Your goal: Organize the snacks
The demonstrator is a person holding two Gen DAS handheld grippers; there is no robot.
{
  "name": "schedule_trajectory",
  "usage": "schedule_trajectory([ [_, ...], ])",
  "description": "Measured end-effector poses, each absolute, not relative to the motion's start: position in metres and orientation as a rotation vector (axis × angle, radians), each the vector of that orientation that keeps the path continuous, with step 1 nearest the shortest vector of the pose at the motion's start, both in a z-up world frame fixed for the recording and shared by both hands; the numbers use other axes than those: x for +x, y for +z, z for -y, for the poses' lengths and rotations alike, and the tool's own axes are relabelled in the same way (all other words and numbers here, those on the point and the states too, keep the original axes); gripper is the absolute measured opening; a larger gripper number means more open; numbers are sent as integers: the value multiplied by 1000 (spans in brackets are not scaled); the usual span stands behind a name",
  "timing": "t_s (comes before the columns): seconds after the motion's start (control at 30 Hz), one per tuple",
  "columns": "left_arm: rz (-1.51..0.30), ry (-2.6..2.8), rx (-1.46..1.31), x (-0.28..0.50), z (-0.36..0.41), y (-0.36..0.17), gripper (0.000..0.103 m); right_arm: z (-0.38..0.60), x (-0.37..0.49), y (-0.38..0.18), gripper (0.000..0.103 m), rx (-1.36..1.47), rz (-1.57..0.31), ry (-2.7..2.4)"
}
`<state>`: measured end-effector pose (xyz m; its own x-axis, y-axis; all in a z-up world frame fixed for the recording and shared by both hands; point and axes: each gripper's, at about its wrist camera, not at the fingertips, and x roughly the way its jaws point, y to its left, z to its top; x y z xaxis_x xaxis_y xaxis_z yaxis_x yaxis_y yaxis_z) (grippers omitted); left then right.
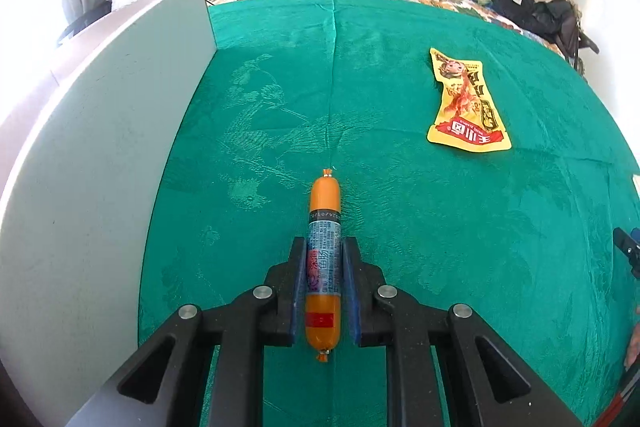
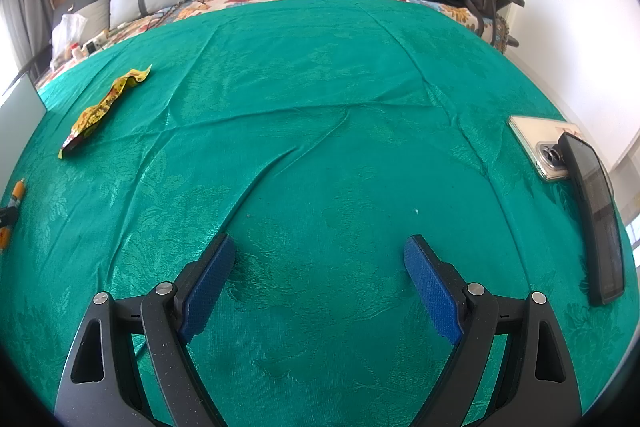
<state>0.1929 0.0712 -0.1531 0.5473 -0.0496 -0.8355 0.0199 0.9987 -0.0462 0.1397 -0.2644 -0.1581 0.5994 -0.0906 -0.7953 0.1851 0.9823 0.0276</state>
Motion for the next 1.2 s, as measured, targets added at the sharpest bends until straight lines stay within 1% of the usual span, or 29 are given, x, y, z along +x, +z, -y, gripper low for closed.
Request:
schedule_trajectory([
  [0.03,-977,-50,-42,191,-71,-154,51,264,140,-158,89,111,-915,-160],
  [0.07,-989,-39,-28,195,-64,-158,88,264,140,-158,89,111,-915,-160],
  [0.1,-1007,-13,-3,196,-61,-163,97,264,140,-158,89,111,-915,-160],
  [0.2,-965,-6,21,194,-55,-167,100,264,140,-158,89,111,-915,-160],
  [0.27,-971,2,0,196,-57,-170,103,264,140,-158,89,111,-915,-160],
  [0.7,-945,22,-27,194,-60,-172,103,264,140,-159,90,111,-917,-156],
  [0.77,-945,21,-29,194,-60,-172,103,262,146,-156,90,110,-941,-177],
  [0.9,-946,20,-30,195,-60,-172,103,226,174,-127,90,149,-919,-79],
  [1.0,-946,20,-30,195,-60,-172,103,185,217,-113,90,264,-954,86],
  [1.1,-946,20,-30,195,-60,-172,103,143,267,-119,90,351,-1050,157],
  [1.2,-946,20,-30,195,-60,-172,103,108,306,-130,90,315,-1117,142],
])
